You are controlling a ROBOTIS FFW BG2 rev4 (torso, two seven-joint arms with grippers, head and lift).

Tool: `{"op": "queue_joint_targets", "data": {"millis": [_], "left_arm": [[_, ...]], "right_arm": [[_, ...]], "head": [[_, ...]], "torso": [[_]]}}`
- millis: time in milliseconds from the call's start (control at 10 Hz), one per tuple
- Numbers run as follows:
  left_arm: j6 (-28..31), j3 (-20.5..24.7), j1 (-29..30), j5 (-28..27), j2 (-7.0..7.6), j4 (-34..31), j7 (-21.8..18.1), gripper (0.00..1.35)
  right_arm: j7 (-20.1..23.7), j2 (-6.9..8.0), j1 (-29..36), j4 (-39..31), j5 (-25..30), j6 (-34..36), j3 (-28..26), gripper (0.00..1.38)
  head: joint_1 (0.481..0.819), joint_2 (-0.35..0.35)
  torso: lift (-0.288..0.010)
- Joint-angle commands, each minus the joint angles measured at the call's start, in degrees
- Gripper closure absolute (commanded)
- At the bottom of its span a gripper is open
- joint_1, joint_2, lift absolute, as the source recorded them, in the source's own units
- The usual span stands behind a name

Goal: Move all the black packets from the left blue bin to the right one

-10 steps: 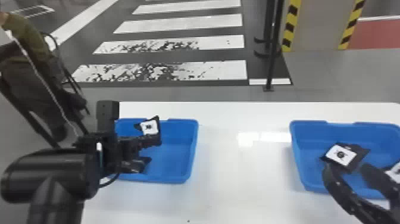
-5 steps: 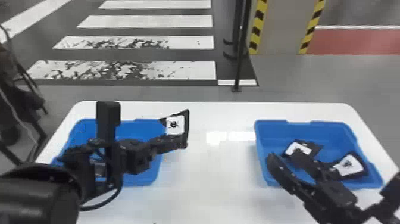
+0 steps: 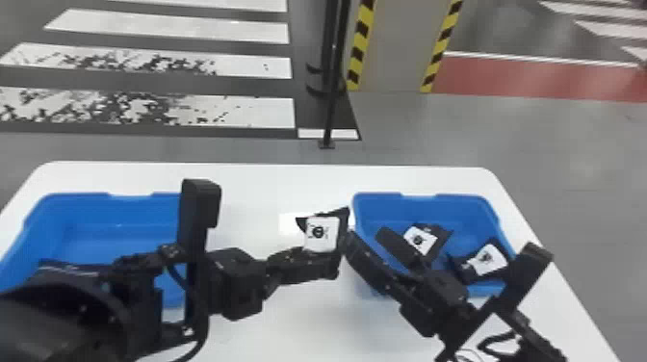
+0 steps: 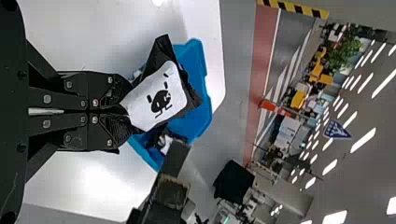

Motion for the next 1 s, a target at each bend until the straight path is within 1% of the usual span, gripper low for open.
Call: {"op": "queue_joint_targets", "data": {"millis": [0,100,200,300,500,600,700,800,900], "left_arm": [[-0.04,-2.75,-0.74,2.33,0.22,0.01,0.0,1.21],[0.1,-3.78,-1.02,2.56,0.31,0.01,0.0,1.21],[0.1,-4.58,-1.02,3.47,0.4,0.15,0.0,1.21],[-0.04,-5.04,-1.02,3.7,0.4,0.01,0.0,1.21],[-0.46,-4.81,-1.02,3.7,0.4,0.15,-0.08,1.21],[-1.02,-4.47,-1.02,3.7,0.4,0.01,-0.08,1.21],[-2.85,-4.12,-0.88,4.04,0.31,0.01,0.09,1.19],[-5.52,-3.1,0.25,5.53,-0.13,0.15,1.23,0.81],[-5.1,-1.61,1.09,4.84,-0.39,0.15,1.5,0.3]], "right_arm": [[-0.01,-0.09,-0.89,0.49,-0.67,0.2,0.53,0.21],[-0.01,-0.27,-1.59,1.06,-0.67,0.2,0.53,0.23],[-0.01,-0.36,-2.01,1.62,-1.01,0.77,0.53,0.32],[-0.1,-0.36,-2.29,2.04,-1.59,0.77,0.53,0.69],[-0.19,-0.36,-2.43,2.46,-2.16,0.77,0.53,1.28],[-0.28,-0.36,-2.43,2.46,-2.5,1.19,0.42,1.28],[-0.19,-0.36,-2.43,2.46,-3.07,1.75,0.53,1.28],[-0.19,-0.36,-2.57,2.46,-3.3,1.75,0.42,1.28],[-0.28,-0.36,-3.0,3.02,-3.76,1.75,0.08,1.28]], "head": [[0.695,-0.173],[0.695,-0.198],[0.695,-0.206],[0.695,-0.222],[0.695,-0.238],[0.695,-0.238],[0.695,-0.236],[0.695,-0.231],[0.695,-0.223]], "torso": [[-0.14],[-0.14],[-0.14],[-0.14],[-0.14],[-0.14],[-0.14],[-0.14],[-0.14]]}}
